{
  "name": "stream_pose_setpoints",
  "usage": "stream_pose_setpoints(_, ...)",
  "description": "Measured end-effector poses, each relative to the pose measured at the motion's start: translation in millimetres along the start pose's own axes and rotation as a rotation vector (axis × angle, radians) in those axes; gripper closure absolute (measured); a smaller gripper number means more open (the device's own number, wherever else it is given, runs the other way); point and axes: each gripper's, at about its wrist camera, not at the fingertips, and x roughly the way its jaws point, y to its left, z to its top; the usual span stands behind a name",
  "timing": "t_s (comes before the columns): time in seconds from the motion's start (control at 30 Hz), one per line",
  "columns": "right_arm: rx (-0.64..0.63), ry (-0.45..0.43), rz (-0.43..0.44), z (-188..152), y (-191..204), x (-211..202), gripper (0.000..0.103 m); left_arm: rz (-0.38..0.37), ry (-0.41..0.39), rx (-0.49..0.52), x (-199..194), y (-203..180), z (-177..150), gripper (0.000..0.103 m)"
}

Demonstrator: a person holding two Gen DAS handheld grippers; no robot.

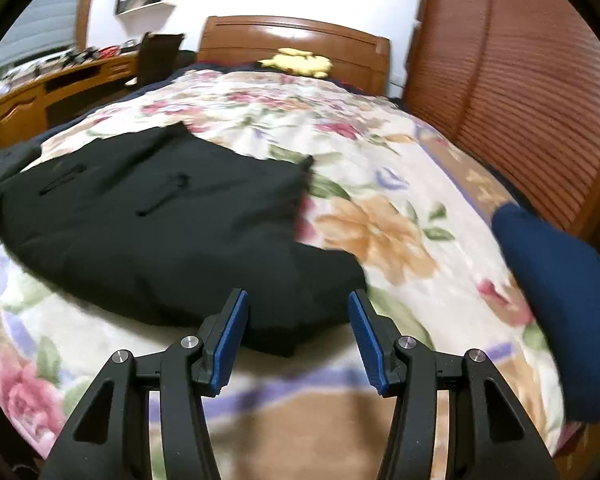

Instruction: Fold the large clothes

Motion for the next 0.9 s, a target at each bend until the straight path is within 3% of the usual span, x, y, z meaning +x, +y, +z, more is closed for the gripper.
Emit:
stream_pose_setpoints(0.33, 0.124, 0.057, 0.093, 13, -12, 28, 0.046, 0.0, 0.001, -0.003, 2, -1, -1, 0.025)
stream_pose_setpoints(0.5, 0.179, 0.07, 0.151, 14, -19, 38, 0.038, -0.003, -0.012, -0.013, 0, 1, -1, 0.025)
stream_pose_setpoints(0.6, 0.15, 0.091, 0.13, 15, -11, 43, 0.037, -0.006, -0.028, -0.014, -4, 2, -1, 0.025)
stream_pose_setpoints(0.8, 0.073, 0.1, 0.097, 15, -1, 53, 0.037, -0.016, -0.029, -0.004, -5, 4, 0, 0.044)
stream_pose_setpoints(0.9, 0.029, 0.105, 0.083, 13, 5, 58, 0.037, -0.03, -0.016, -0.027, -2, 10, -1, 0.046)
